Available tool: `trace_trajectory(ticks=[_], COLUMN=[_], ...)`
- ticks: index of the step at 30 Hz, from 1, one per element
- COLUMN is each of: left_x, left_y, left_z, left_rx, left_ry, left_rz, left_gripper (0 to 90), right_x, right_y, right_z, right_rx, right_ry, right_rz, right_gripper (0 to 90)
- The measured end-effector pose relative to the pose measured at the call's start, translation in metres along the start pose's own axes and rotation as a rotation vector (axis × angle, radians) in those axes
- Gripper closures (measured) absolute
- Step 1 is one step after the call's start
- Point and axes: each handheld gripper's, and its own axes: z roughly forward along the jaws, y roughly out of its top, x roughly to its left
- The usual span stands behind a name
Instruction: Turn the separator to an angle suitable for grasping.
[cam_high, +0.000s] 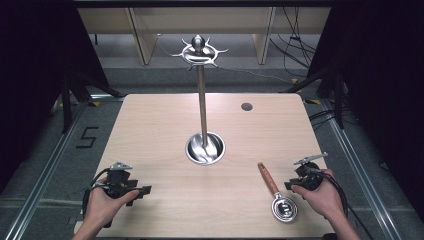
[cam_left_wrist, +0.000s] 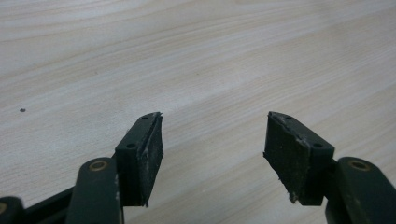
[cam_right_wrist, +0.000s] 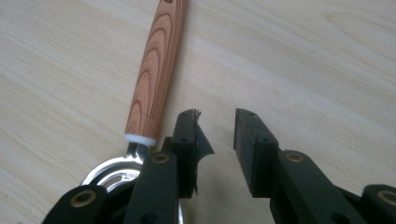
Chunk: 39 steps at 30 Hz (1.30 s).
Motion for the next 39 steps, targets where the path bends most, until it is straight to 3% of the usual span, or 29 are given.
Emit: trace_trajectory(ticks=[4,8,11,16,24,26,30,34,36,39], left_x=[0.002,-0.001,-0.002,-0.002,-0.002,-0.002,-0.002,-0.002,-0.002,-0.002], left_y=[0.001,0.002,0.002,0.002,0.001,0.001,0.001,0.001,0.001,0.001], left_z=[0.0,-0.001,0.0,0.001,0.001,0.002,0.002,0.001,0.002,0.002], left_rx=[0.002,-0.005,-0.003,0.001,0.005,0.006,0.009,0.006,0.007,0.008], left_ry=[0.001,-0.013,-0.013,-0.01,-0.011,-0.01,-0.016,-0.012,-0.012,-0.009], left_rz=[-0.002,-0.003,0.001,-0.001,-0.004,-0.006,-0.005,-0.007,-0.007,-0.007], left_gripper=[35.5,35.5,35.4,35.4,35.1,34.9,34.8,34.8,34.8,34.8], right_x=[0.004,0.015,0.024,0.041,0.056,0.058,0.061,0.062,0.062,0.059], right_y=[0.003,0.016,0.027,0.042,0.065,0.067,0.077,0.082,0.085,0.086], right_z=[-0.003,-0.009,-0.008,0.001,0.021,0.023,0.04,0.048,0.049,0.052], right_rx=[-0.004,0.006,0.012,0.052,0.109,0.126,0.171,0.187,0.203,0.197], right_ry=[-0.006,-0.019,-0.02,0.002,0.035,0.026,0.012,-0.005,-0.001,-0.024], right_rz=[0.004,-0.082,-0.128,-0.158,-0.174,-0.156,-0.176,-0.198,-0.172,-0.174], right_gripper=[73.7,90.0,90.0,90.0,90.0,90.0,90.0,90.0,90.0,90.0])
